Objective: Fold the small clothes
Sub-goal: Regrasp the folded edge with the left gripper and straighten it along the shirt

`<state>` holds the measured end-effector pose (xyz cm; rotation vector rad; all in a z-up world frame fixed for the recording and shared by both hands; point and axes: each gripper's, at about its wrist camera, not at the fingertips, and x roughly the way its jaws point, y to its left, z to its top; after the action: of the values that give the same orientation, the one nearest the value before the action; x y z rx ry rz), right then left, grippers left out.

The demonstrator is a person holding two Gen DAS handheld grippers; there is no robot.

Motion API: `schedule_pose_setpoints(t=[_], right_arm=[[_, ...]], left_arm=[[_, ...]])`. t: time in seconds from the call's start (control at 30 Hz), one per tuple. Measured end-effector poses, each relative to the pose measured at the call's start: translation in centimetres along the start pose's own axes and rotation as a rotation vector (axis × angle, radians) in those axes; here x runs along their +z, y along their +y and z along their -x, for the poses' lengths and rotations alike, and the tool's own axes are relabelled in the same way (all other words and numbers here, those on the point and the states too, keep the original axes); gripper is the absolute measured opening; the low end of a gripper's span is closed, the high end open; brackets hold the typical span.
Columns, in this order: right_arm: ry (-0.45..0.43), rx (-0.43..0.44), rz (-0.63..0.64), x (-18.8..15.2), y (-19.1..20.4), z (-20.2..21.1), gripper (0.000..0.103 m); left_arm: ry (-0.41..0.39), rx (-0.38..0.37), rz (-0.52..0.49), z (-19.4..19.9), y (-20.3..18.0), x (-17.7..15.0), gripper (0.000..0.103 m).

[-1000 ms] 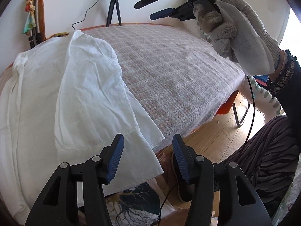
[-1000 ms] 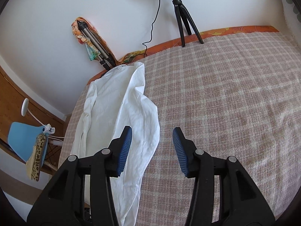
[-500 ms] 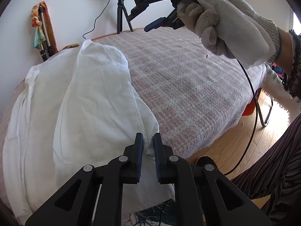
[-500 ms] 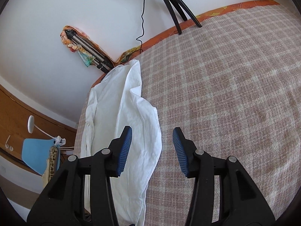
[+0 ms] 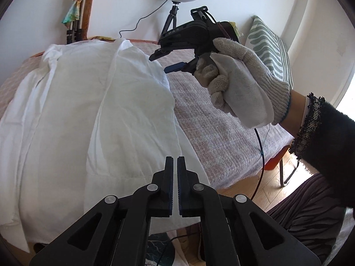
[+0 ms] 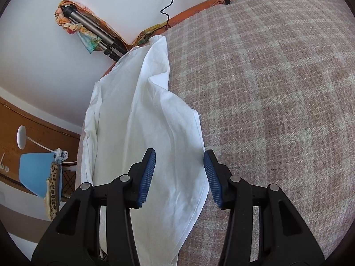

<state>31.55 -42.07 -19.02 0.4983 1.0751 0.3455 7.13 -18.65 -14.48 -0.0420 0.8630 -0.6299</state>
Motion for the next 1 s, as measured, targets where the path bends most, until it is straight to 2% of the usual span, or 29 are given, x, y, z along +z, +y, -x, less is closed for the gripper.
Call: schedule_pose_setpoints(t=[0.03,0.1,0.27,0.33,0.37,0.4,0.43,0.47,0.53,0.7,0.8,1.0], right_arm=[[-0.005,-0.006,0.002,0.0,-0.1,0.2,0.048],[-0.018,-0.003,-0.012,0.0,-0.7,0.7,0.048],[-0.04,-0.005,-0.054,0.6,-2.5,1.5,0.048],[-0.042,-0.003,-0.072,0.8,-3.0,1.5,0.048],[-0.042,0.002,-0.078,0.9,-3.2,1.5,0.048],[-0.041,0.008,-0.082,1.0,-3.3,1.4,0.048],[-0.039,0.014,-0.081,1.0,-3.3,1.3,0.048],[-0.037,0.018,-0.079,1.0,-3.3,1.2,0.048],[-0.032,0.024,-0.069,1.0,-3.0,0.8,0.048],[0.0,0.03,-0.031,0.6,-1.9,-0.4,0.048],[0.007,0.035,-0.021,0.4,-1.5,-0.7,0.048],[0.017,0.064,-0.026,0.0,-1.0,-1.5,0.048]], left_arm=[[0.013,-0.005,-0.026,-0.4,-0.7,-0.2,0.013],[0.02,0.038,-0.087,-1.3,-2.3,-0.5,0.05],[-0.007,0.172,-0.259,-2.8,-5.2,-1.3,0.052],[-0.005,0.235,-0.315,-3.7,-5.6,-1.9,0.048],[-0.026,0.234,-0.337,-3.8,-5.5,-2.2,0.04],[-0.041,0.254,-0.361,-3.9,-5.5,-2.4,0.021],[-0.051,0.282,-0.392,-4.1,-5.5,-2.5,0.012],[-0.055,0.304,-0.416,-4.2,-5.2,-2.5,0.006],[-0.061,0.264,-0.383,-3.8,-4.3,-2.1,0.005],[-0.097,0.155,-0.18,-1.4,-2.2,-0.7,0.002],[-0.122,0.131,-0.112,-0.2,-1.4,-0.1,0.002],[-0.151,0.12,-0.051,0.8,0.2,0.5,0.002]])
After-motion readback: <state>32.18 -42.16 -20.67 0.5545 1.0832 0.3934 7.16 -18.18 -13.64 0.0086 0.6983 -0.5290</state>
